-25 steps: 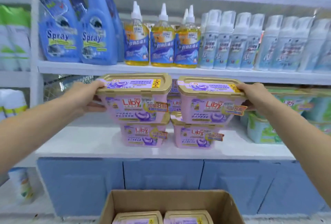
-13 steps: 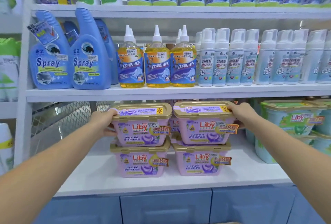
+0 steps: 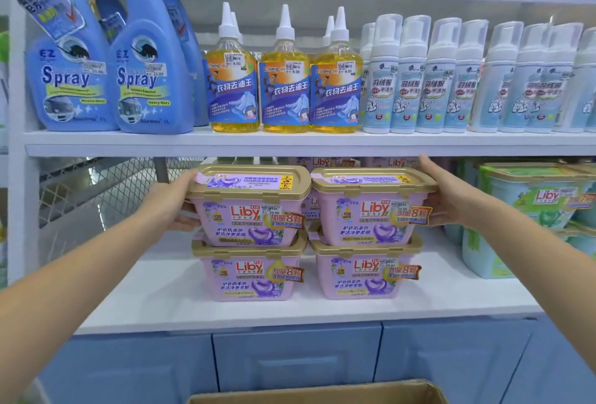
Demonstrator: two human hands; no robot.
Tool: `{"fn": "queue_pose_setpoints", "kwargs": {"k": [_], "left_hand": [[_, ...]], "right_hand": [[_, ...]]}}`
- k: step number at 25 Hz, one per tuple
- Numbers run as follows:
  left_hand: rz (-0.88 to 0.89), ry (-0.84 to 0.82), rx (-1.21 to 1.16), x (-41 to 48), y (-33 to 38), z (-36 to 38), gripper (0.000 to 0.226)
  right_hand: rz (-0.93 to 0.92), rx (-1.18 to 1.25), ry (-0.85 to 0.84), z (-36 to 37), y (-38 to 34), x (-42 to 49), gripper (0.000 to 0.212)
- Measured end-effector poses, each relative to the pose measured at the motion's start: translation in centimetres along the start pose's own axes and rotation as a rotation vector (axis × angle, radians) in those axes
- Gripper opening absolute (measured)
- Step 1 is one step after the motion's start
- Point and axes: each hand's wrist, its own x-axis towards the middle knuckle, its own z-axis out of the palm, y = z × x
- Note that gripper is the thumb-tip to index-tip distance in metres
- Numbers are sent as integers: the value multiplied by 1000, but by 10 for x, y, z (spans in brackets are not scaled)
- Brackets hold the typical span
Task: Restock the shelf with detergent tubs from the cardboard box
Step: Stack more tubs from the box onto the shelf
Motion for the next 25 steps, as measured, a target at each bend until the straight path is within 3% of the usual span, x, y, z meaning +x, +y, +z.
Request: {"fn": "queue_pose_setpoints", "kwargs": {"k": [2,3,5,7,9,11,12,16,19,21,25], "left_hand": [[42,29,-72,1,-8,0,51],[61,54,-129,0,-15,-1,54],[110,123,-252,-7,-42,-1,50],[173,170,-247,-18,-85,3,41],[144,73,-98,-28,-125,11,70],[95,-83,12,-24,-148,23,104],[92,-150,46,-21,-155,30,109],[132,-194,44,-4,-164,45,84],[161,-163,23,4,-164,51,68],[186,-123,12,3,-165,53,54],[252,-41,43,-6,-167,48,50]], "right_hand": [[-21,169,11,-6,22,5,112],[-34,244,49,-7,37,6,107],[-109,302,132,-4,75,3,73],[-148,192,197,4,116,-5,33],[-140,66,100,22,143,-14,41],[-144,1,-18,41,154,-17,76],[-145,-31,-41,50,154,-16,81],[-190,63,18,75,147,-7,76],[-207,41,108,78,147,-2,46],[-210,9,146,78,150,1,44],[-224,-9,207,78,157,3,45]]}}
